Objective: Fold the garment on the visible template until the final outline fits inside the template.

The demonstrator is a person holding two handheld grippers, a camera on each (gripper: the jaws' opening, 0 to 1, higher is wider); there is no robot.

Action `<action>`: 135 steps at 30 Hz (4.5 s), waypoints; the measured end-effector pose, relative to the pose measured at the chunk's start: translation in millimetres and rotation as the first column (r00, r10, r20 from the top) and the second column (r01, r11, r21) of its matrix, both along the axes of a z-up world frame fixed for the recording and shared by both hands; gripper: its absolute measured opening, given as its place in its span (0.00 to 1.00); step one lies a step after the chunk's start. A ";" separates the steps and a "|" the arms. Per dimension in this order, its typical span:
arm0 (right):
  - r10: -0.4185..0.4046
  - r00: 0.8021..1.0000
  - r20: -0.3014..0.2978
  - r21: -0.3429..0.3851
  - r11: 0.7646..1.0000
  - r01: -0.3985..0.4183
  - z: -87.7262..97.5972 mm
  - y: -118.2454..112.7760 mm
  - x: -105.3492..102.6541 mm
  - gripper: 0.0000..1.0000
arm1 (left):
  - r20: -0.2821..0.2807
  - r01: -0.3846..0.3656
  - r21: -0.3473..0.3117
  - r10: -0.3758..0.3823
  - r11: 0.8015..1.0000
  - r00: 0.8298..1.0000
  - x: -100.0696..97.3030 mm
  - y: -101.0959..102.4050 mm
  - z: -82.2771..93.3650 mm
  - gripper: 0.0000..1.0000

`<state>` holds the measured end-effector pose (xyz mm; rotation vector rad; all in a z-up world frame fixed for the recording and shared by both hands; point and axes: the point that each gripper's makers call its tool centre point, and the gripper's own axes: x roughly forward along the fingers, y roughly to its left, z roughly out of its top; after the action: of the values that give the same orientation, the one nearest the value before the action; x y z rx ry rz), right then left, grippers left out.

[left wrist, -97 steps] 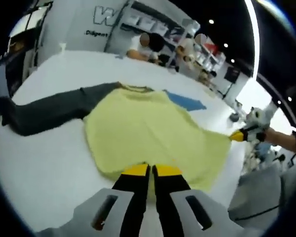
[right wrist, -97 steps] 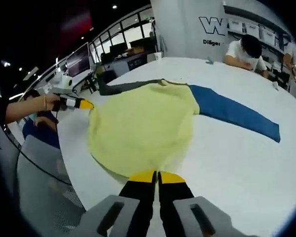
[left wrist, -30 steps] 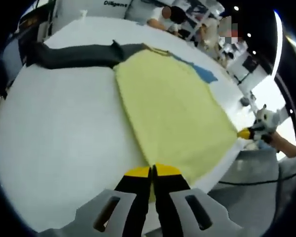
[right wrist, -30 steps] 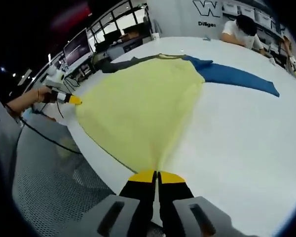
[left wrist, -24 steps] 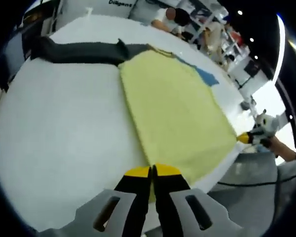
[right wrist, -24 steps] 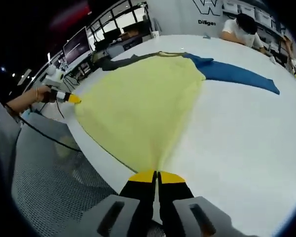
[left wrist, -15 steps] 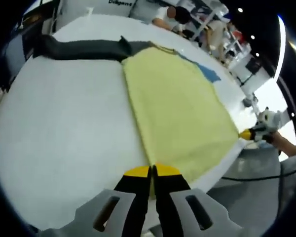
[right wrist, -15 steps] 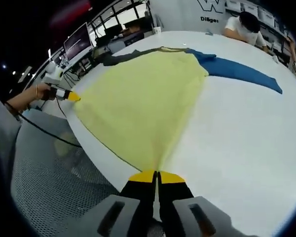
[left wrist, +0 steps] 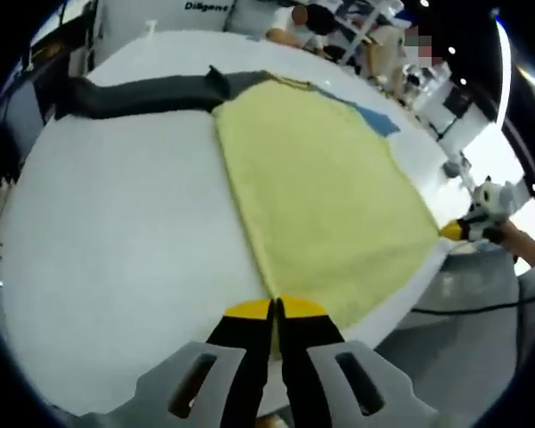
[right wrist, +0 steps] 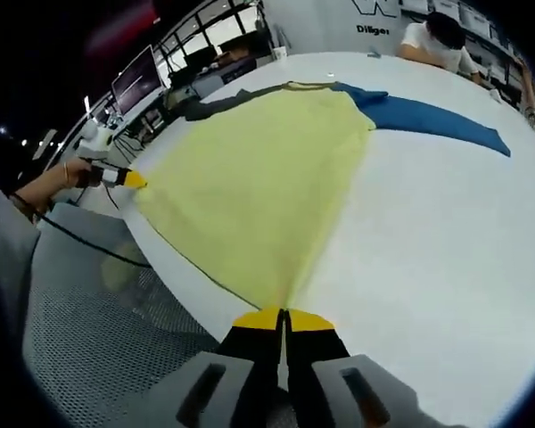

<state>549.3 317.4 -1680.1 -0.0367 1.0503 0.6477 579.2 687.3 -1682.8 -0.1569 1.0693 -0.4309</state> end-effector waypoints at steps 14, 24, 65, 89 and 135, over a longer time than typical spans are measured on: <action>0.010 0.999 -0.035 0.014 1.000 -0.009 -2.9 2.4 -5.3 0.00 | 0.021 -0.054 -0.055 0.056 0.997 0.998 -6.4 -0.5 0.6 0.00; -0.017 0.999 -0.041 0.027 0.999 0.018 -1.3 3.4 -11.0 0.00 | 0.087 -0.045 -0.029 0.047 0.999 0.995 -8.7 -6.2 4.1 0.01; -0.292 0.898 0.329 0.043 0.955 0.294 77.4 -103.7 135.3 0.31 | 0.468 0.134 -0.034 -0.102 0.990 0.878 41.3 -40.0 74.7 0.73; -0.423 0.842 0.334 -0.028 0.889 0.458 71.0 -199.8 255.2 0.26 | 0.470 0.034 -0.034 -0.014 0.999 0.883 59.1 -40.8 96.7 0.72; -0.578 0.766 0.281 -0.054 0.787 0.614 -5.1 -270.8 365.0 0.00 | 0.357 0.021 0.006 -0.022 1.000 0.934 60.6 -32.0 79.2 0.72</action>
<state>914.3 46.6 -1685.3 0.0908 0.7932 -0.0254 639.8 655.3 -1603.5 -0.0607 0.7133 -0.4575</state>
